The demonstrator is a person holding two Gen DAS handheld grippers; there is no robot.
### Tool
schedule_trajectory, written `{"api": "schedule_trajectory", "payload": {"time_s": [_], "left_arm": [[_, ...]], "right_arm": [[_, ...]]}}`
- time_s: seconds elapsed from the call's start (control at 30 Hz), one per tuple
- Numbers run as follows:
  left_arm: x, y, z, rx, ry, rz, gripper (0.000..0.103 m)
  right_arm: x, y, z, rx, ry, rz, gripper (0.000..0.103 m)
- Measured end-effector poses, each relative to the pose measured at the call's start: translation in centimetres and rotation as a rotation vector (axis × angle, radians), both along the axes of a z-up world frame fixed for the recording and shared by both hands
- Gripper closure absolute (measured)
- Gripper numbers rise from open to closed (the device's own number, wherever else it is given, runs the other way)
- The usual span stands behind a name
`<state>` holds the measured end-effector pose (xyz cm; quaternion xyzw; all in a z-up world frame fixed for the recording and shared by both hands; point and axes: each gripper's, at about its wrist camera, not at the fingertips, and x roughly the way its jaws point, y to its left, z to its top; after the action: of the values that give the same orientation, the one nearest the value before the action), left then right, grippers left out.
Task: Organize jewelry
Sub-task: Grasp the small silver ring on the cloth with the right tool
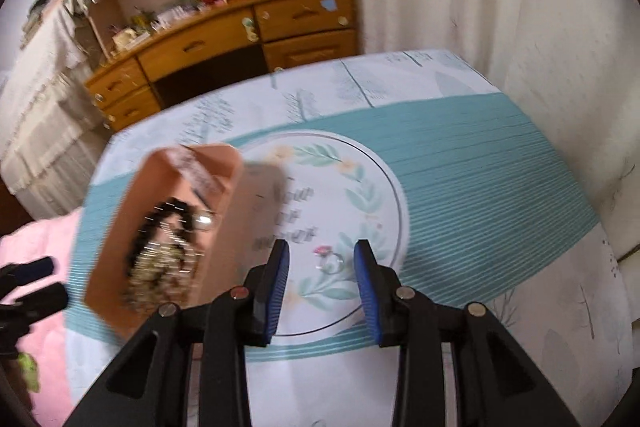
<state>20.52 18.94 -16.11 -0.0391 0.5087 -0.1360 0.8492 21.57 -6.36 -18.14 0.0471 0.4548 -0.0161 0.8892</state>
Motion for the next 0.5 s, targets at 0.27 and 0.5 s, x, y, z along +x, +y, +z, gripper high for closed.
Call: {"api": "schedule_trajectory", "payload": {"time_s": [0.27, 0.5], "left_arm": [[-0.8, 1.3, -1.4, 0.052, 0.045, 0.038, 0.013], [-1.6, 2.5, -2.3, 0.055, 0.073, 0.072, 0.013]], "right_arm": [[1.1, 1.4, -2.4, -0.064, 0.026, 0.015, 0.07], [1.7, 1.8, -3.0, -0.084, 0.037, 0.028, 0.089]]}}
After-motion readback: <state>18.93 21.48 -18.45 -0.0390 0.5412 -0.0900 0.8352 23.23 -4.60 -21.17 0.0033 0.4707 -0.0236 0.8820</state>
